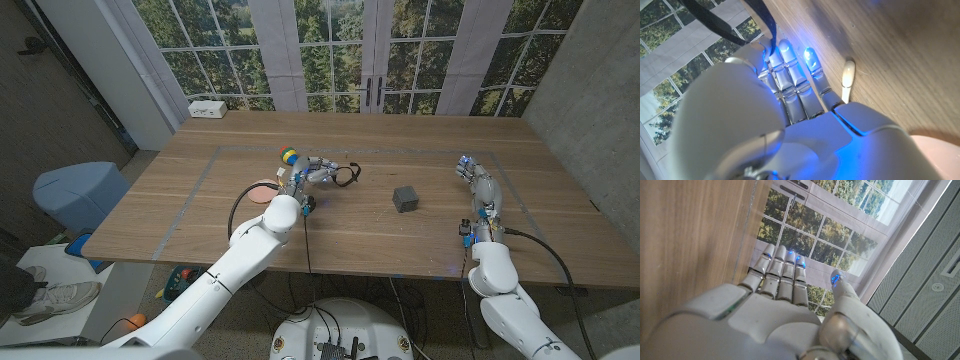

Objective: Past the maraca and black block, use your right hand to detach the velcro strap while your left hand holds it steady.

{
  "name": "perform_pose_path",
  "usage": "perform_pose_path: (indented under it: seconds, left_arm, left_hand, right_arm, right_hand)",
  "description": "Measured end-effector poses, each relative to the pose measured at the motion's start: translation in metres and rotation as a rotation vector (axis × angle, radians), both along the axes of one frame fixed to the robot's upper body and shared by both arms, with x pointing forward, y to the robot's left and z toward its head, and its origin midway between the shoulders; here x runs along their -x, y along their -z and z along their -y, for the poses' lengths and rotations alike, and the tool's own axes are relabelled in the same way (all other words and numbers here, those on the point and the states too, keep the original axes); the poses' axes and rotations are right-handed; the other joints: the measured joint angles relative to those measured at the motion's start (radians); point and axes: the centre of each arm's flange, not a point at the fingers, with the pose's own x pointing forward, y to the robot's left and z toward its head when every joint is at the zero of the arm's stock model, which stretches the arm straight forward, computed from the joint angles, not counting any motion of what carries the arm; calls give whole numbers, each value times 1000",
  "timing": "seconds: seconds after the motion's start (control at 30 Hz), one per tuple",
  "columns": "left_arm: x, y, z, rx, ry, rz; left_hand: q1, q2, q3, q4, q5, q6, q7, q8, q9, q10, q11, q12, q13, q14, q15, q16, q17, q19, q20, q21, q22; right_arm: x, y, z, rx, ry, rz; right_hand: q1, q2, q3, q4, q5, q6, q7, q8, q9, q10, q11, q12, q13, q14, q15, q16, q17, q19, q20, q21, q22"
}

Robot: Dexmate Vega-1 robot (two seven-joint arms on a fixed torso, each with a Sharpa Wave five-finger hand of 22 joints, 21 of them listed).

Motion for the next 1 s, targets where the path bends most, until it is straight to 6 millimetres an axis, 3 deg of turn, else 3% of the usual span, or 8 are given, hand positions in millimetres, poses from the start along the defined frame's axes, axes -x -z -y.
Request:
perform_pose_path:
  seconds: [0.27,0.37,0.77,1.0]
  left_arm:
    - [-4,-5,4,75,78,-29]
    - [-6,-8,7,114,117,-45]
    - [-17,-16,18,237,250,-105]
    - [-23,-20,23,297,308,-137]
  left_hand:
    - [-1,-1,0,0,8,0,0,-8,0,2,-2,-8,0,0,0,-8,5,-4,4,4,0]
    - [-1,-1,-4,4,8,0,0,-15,-1,3,-3,-9,0,0,0,-8,5,-8,0,4,0]
    - [-1,-1,-9,0,14,5,5,-26,0,3,-3,-22,6,0,0,-15,9,-8,0,7,0]
    - [-1,-1,-11,2,17,13,13,-30,-7,11,-10,-31,2,0,0,-22,14,-8,0,11,0]
  right_arm:
    - [3,-2,0,14,-26,-23]
    - [4,-3,-1,31,-42,-36]
    - [11,-12,-6,108,-95,-78]
    - [13,-19,-10,151,-119,-95]
  right_hand:
    - [31,-13,-8,-8,0,23,-2,12,3,50,-15,29,25,30,-16,39,36,7,-7,5,4]
    - [41,-4,-8,-8,0,23,-2,12,6,53,-18,33,31,30,-16,42,46,7,-7,5,4]
    - [93,-43,-17,-25,7,63,-5,27,11,73,-27,51,62,37,-34,74,87,25,11,9,4]
    - [122,-38,-17,-25,8,70,-13,35,10,83,-38,63,80,26,-45,86,109,32,18,9,4]
